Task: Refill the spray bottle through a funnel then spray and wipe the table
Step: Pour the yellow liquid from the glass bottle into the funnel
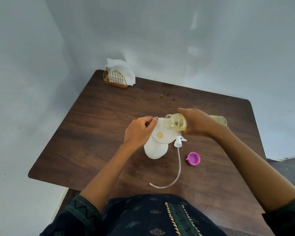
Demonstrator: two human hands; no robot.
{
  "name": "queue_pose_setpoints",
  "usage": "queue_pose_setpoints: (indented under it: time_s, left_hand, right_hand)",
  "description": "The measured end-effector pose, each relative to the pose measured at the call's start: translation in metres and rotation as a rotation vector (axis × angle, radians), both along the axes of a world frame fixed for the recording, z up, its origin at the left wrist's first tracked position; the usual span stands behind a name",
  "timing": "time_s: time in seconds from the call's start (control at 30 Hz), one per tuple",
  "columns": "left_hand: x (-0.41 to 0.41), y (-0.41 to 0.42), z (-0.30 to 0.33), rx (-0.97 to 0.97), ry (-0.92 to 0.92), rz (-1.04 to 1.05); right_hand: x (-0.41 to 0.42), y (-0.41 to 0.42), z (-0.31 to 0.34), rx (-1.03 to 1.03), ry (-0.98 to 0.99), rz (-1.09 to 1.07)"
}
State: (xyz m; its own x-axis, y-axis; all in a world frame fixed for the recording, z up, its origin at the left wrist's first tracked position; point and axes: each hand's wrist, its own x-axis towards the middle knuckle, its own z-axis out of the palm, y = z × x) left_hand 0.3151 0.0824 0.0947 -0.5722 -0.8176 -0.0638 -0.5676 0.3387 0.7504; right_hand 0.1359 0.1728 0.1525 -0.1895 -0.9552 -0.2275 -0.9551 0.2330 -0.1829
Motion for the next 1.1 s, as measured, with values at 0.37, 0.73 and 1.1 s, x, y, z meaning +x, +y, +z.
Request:
queue_pose_setpoints:
  time_s: [0.37, 0.73, 1.1]
  left_hand:
    - [-0.0001, -0.0006, -0.001, -0.004, 0.002, -0.005]
    - [-0.0003, 0.0002, -0.0006, -0.005, 0.003, -0.005]
    - [-0.0005, 0.0003, -0.0019, -0.002, 0.01, -0.004]
  right_hand:
    - [0.0011, -0.0005, 0.0031, 0.019, 0.003, 0.004]
    - [0.0002, -0.0017, 0.0018, 0.013, -0.002, 0.003]
    - [-0.0001, -0.0015, 0.0019, 0.012, 0.007, 0.004]
